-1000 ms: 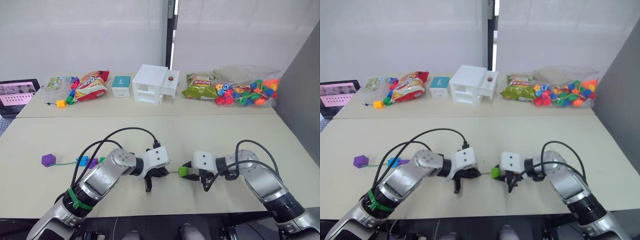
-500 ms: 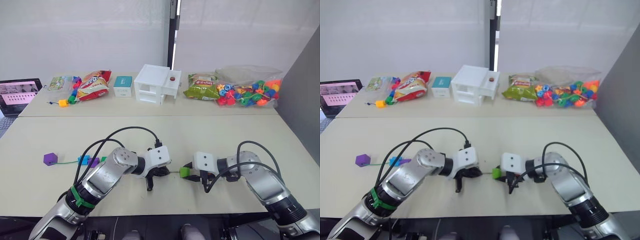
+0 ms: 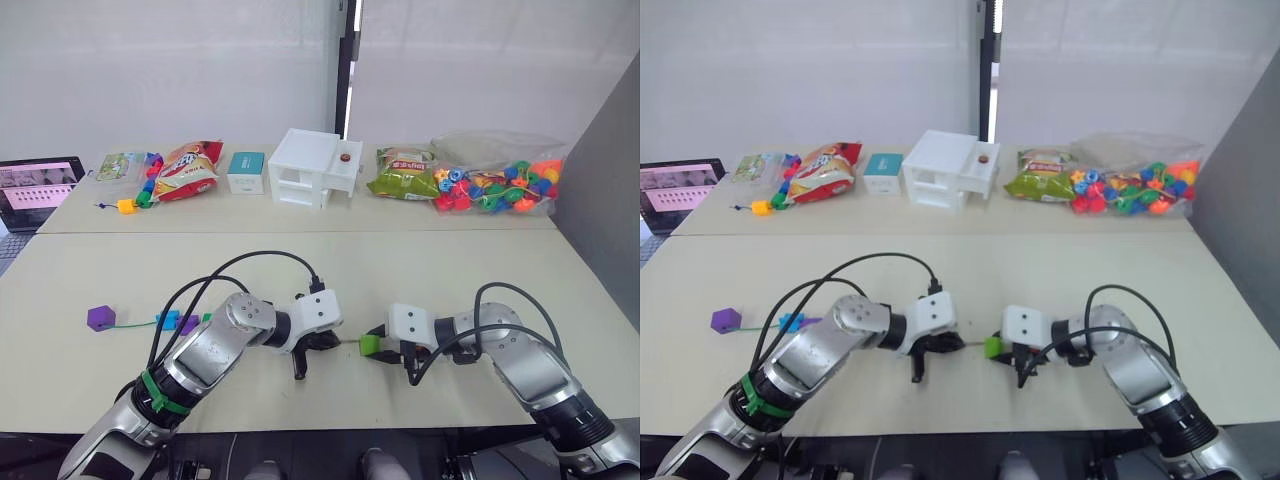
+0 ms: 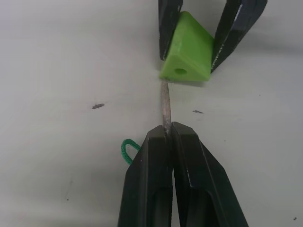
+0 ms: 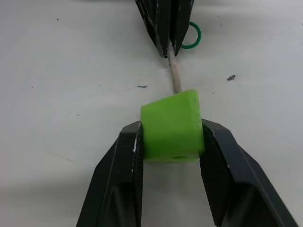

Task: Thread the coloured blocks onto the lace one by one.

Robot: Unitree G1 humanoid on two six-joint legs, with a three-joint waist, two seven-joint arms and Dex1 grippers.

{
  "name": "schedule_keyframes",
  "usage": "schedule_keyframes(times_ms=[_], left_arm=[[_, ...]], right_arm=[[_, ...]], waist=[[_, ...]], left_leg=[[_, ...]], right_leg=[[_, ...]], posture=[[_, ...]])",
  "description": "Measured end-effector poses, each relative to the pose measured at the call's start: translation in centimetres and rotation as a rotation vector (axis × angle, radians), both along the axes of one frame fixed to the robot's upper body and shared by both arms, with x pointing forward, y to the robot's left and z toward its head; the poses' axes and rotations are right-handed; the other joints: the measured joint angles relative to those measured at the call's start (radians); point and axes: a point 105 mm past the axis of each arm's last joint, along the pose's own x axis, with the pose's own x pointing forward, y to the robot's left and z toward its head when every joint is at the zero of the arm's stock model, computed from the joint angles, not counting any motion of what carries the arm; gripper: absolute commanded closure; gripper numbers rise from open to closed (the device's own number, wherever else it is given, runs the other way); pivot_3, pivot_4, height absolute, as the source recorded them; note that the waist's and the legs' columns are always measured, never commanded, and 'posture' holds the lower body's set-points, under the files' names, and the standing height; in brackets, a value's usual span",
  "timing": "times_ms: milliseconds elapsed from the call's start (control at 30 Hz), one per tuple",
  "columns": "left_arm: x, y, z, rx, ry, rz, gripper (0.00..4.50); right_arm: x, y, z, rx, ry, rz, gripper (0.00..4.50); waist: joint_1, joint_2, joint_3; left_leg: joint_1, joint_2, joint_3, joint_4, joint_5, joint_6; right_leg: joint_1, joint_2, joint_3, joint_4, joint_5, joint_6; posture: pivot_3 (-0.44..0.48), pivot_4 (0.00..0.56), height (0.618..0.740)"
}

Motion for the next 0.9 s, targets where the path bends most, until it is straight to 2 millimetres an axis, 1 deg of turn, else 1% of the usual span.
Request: schedule_keyframes(times_ms=[133,333,500,633,900], left_arm=[[0.0,-0.4,0.7,-0.015,-0.011,-0.009,4.5],[-0.2,-0.2,1.0,0.022,0.024,-0.006,4.5],[-0.4,0.3,0.7,0.077,0.054,0.006,4.5],[-1.1,0.3,0.1,0.097,0.096,-0.025,4.5],[-1.4,0.1,0.3,0.097,0.101,-0.044,4.5]], right_arm=[[0.0,0.0,0.0,0.0,-0.002,0.0,3.36],[-0.1,0.3,0.1,-0.009,-0.016,0.006,3.36],[-0.4,0.4,0.0,-0.012,-0.02,0.014,3.36],[-0.4,0.5,0.0,-0.011,-0.023,0.012,3.36],[-0.6,0.5,0.0,-0.008,-0.031,0.007,3.36]], waist=[[0.0,0.0,0.0],[-0.002,0.0,0.0],[-0.005,0.0,0.0],[-0.005,0.0,0.0],[-0.005,0.0,0.0]], left_leg=[[0.0,0.0,0.0,0.0,0.0,0.0],[0.0,0.0,0.0,0.0,0.0,0.0],[0.0,0.0,0.0,0.0,0.0,0.0],[0.0,0.0,0.0,0.0,0.0,0.0],[0.0,0.0,0.0,0.0,0.0,0.0]], right_leg=[[0.0,0.0,0.0,0.0,0.0,0.0],[0.0,0.0,0.0,0.0,0.0,0.0],[0.0,0.001,0.0,0.0,0.0,0.0],[0.0,0.001,0.0,0.0,0.0,0.0],[0.0,0.001,0.0,0.0,0.0,0.0]], posture=[[0.0,0.15,0.74],[0.0,0.15,0.74],[0.0,0.15,0.74],[0.0,0.15,0.74],[0.0,0.15,0.74]])
